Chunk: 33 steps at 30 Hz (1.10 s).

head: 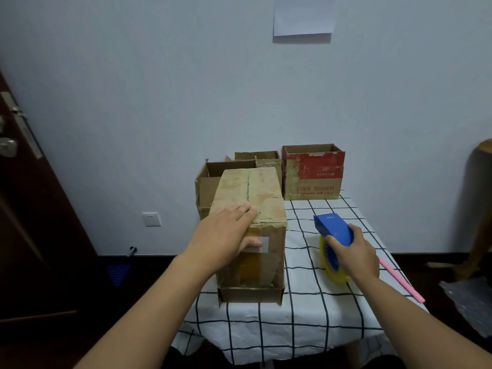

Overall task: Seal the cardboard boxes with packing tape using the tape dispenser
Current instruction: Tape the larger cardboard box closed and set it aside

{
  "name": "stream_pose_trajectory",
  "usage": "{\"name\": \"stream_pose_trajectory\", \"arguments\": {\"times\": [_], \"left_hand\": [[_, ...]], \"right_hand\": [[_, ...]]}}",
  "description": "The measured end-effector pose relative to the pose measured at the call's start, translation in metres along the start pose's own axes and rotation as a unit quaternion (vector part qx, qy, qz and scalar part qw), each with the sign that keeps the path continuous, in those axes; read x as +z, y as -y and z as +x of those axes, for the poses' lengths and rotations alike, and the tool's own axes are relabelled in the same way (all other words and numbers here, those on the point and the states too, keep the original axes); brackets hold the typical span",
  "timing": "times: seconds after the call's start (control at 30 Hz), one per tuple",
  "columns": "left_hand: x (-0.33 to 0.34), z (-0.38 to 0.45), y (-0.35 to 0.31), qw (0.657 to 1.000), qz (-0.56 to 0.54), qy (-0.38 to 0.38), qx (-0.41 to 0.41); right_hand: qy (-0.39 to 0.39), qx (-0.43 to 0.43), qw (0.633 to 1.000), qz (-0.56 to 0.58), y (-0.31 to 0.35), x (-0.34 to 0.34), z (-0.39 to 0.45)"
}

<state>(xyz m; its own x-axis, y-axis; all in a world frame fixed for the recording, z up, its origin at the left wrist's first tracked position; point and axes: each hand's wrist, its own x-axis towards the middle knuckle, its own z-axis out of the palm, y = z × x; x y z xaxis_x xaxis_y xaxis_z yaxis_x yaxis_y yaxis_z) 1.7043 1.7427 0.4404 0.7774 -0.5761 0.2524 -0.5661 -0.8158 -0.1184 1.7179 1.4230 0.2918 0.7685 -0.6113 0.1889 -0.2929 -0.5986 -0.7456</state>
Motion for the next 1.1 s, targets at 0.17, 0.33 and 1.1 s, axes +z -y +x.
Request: {"name": "stream_pose_trajectory", "arguments": {"times": [0.17,0.33,1.1], "left_hand": [[-0.006,-0.006,0.001,1.000,-0.006,-0.004,0.017],[-0.001,-0.013,0.004,0.999,-0.039,-0.017,0.013],[-0.045,-0.004,-0.011,0.906,-0.390,-0.115,-0.116]], "right_hand": [[0.006,0.003,1.000,0.000,-0.001,0.000,0.001],[0.011,0.003,1.000,0.008,0.000,0.000,0.001],[0.075,-0.223,0.928,0.288,0.170,-0.167,-0.050]]}}
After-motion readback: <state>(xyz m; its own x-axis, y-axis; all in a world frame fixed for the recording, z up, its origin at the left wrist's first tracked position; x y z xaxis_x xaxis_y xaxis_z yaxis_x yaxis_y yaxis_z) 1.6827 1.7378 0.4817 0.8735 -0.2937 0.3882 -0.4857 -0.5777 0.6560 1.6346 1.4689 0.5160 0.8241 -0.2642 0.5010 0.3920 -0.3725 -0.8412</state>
